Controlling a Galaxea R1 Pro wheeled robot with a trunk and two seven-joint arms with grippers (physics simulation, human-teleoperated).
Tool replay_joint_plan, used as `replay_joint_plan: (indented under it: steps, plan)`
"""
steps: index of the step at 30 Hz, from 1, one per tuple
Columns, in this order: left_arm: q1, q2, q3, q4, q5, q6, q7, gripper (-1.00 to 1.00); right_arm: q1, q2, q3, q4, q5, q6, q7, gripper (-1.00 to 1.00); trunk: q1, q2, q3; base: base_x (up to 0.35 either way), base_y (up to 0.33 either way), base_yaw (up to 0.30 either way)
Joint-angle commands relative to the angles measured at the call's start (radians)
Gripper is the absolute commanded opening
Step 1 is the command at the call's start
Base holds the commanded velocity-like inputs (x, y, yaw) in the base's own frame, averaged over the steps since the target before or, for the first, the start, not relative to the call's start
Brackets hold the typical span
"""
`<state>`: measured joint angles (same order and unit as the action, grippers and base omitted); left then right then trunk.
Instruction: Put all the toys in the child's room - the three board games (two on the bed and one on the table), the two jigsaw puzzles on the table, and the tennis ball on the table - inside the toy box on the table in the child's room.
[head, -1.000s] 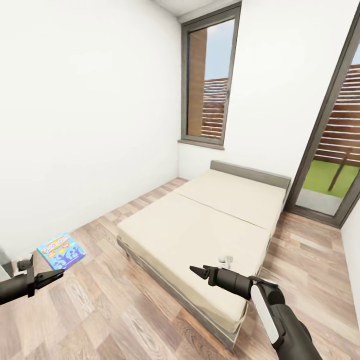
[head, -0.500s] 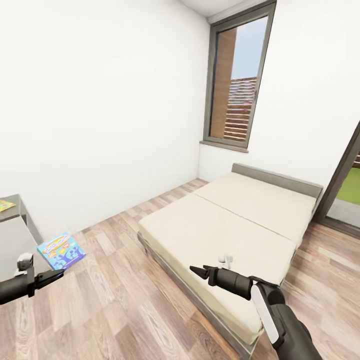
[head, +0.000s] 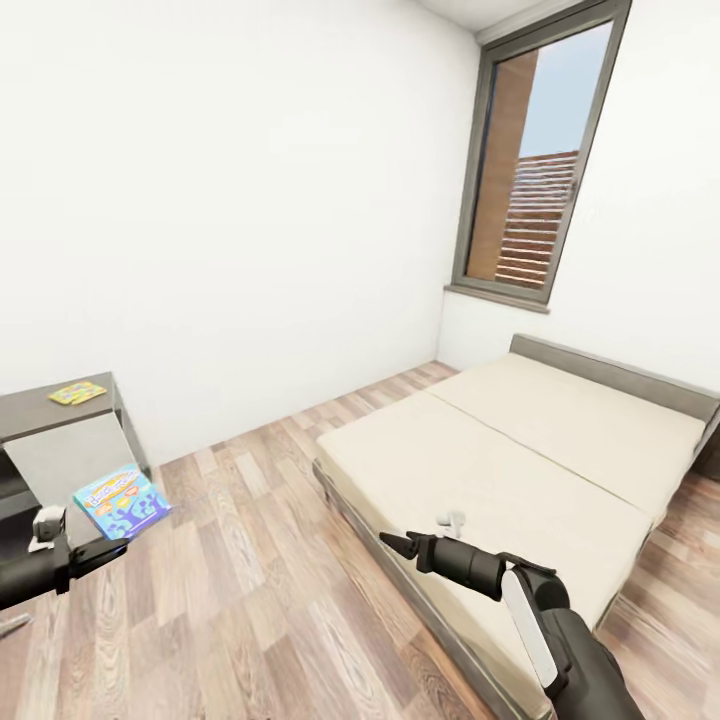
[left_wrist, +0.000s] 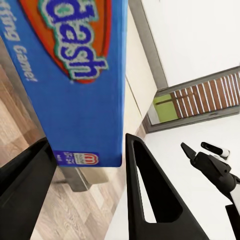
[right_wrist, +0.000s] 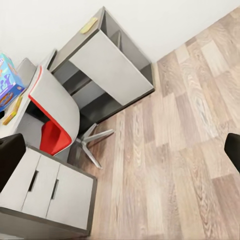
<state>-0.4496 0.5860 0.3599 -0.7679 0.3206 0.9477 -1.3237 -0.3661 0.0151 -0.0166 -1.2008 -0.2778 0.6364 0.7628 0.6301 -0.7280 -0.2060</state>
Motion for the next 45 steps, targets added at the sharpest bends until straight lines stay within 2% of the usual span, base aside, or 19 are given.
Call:
replay_joint_plan:
  steps: [1, 28, 45]
  plan:
    - [-0.001, 0.000, 0.000, 0.000, 0.004, 0.009, -0.002, -1.00, 0.000, 0.000, -0.002, 0.000, -0.004, 0.006, 0.001, 1.00, -0.004, 0.006, 0.002, 0.000, 0.000, 0.290]
    - [-0.001, -0.001, -0.001, -0.002, 0.003, 0.006, 0.000, -1.00, 0.000, 0.001, -0.002, -0.004, -0.004, 0.006, 0.001, 1.00, -0.107, 0.195, 0.086, 0.000, 0.000, 0.290]
    - [0.000, -0.004, -0.005, -0.004, 0.003, -0.001, 0.000, -1.00, 0.000, 0.000, -0.002, -0.004, -0.003, 0.006, 0.001, 1.00, -0.107, 0.195, 0.086, 0.025, 0.000, 0.290]
